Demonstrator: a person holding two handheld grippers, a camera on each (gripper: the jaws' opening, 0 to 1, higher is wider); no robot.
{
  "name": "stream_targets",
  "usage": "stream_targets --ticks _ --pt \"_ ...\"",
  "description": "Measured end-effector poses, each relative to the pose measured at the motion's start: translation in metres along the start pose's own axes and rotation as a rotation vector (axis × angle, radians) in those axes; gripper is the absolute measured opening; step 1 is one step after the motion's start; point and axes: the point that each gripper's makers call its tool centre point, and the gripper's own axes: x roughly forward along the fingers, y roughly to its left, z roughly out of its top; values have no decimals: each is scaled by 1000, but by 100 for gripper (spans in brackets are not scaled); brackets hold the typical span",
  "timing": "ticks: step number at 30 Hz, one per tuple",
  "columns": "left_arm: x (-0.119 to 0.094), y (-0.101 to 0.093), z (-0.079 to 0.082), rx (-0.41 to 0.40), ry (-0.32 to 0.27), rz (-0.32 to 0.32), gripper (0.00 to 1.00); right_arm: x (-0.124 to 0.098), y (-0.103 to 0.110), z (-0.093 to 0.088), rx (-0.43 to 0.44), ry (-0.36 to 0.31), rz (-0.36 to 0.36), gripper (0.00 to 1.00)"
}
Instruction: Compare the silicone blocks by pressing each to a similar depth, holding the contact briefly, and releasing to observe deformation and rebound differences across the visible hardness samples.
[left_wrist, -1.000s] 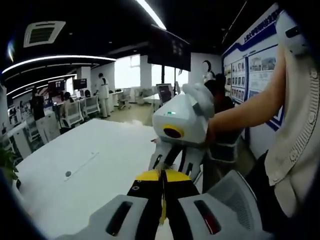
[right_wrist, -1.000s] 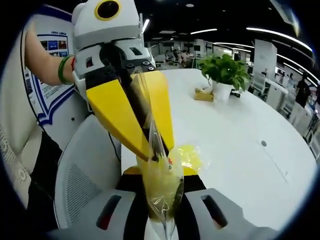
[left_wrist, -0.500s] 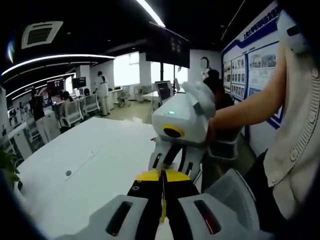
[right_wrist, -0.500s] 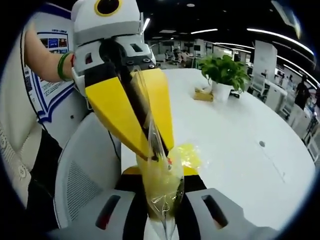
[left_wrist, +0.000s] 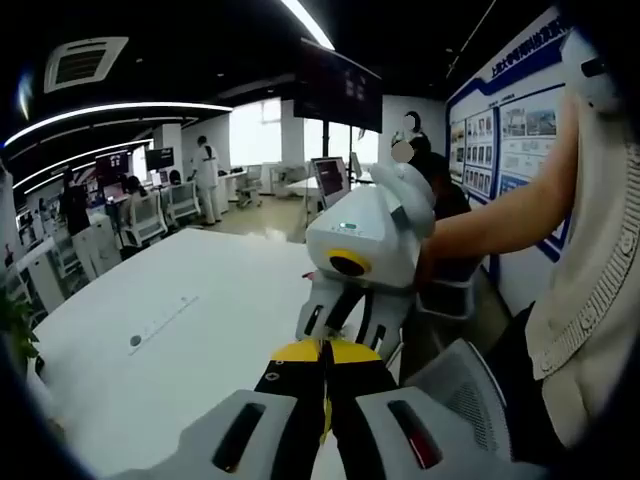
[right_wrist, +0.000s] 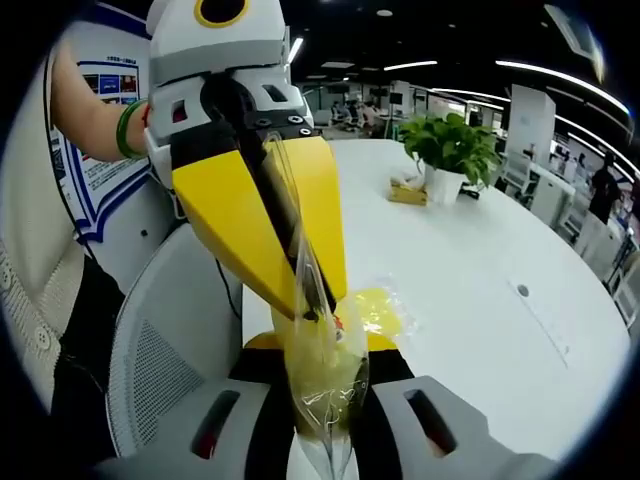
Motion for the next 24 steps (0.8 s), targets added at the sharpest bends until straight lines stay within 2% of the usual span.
stream_targets --ticks 10,14,24 --pt "-1 0 -1 -2 6 11 0 0 1 1 -1 1 4 15" --pt "-2 0 -1 -4 6 16 0 1 3 0 31 18 28 16" --pt "-5 1 -1 -23 -4 26 0 1 5 0 13 24 49 18"
